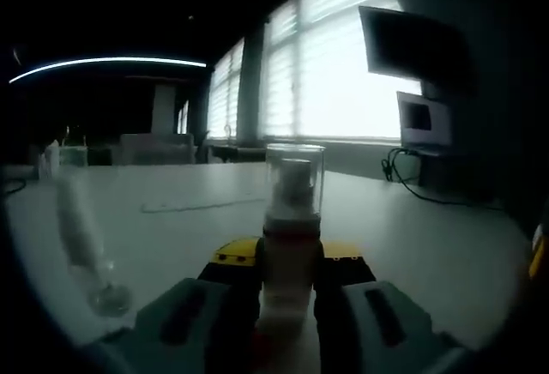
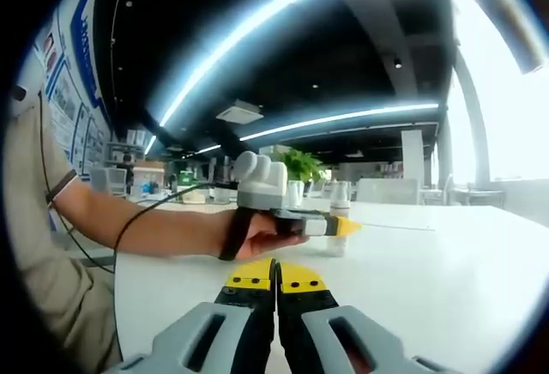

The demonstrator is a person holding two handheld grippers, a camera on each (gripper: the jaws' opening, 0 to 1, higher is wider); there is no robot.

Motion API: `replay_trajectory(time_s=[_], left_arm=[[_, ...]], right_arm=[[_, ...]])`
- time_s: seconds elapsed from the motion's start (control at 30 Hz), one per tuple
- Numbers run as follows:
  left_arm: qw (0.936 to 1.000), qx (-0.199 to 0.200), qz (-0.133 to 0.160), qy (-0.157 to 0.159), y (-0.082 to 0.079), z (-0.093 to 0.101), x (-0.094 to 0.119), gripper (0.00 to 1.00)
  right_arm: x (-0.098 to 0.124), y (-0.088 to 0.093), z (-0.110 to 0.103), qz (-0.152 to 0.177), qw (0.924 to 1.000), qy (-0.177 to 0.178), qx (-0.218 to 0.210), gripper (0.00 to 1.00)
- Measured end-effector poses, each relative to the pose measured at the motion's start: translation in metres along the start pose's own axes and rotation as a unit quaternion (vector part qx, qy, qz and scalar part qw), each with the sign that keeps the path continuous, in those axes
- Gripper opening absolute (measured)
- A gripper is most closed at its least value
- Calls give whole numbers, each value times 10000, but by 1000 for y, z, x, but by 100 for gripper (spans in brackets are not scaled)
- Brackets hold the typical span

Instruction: Clamp pump bottle remove cover press pump head put on cover

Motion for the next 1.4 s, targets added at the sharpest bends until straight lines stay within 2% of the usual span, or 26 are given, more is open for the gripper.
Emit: replay_trajectory(time_s=[0.17, 0.57, 1.03, 1.4], left_arm=[[9999, -142, -4, 8, 0, 5, 2, 14], [9999, -129, 0, -8, -1, 1, 4, 14], [9995, -134, 254, 91, -18, 4, 21, 13], [9992, -122, 362, 153, -40, -2, 38, 14]], right_arm=[[0, 0, 0, 5, 10000, 3, -1, 0], [0, -1, 0, 9, 10000, 0, -4, 0], [0, 0, 1, -7, 10000, 13, 20, 0], [0, 0, 1, -25, 10000, 20, 48, 0]])
Point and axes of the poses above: the point that each gripper's makers call its tool centre point, and the gripper's own axes: x roughly backward along the fingers, z roughly to its right, y roughly out of its underside, the point moved 3 cm from there along x, roughly backward along the fingers, and after that the axes turned 11 degrees about -x, right-handed, at the moved point
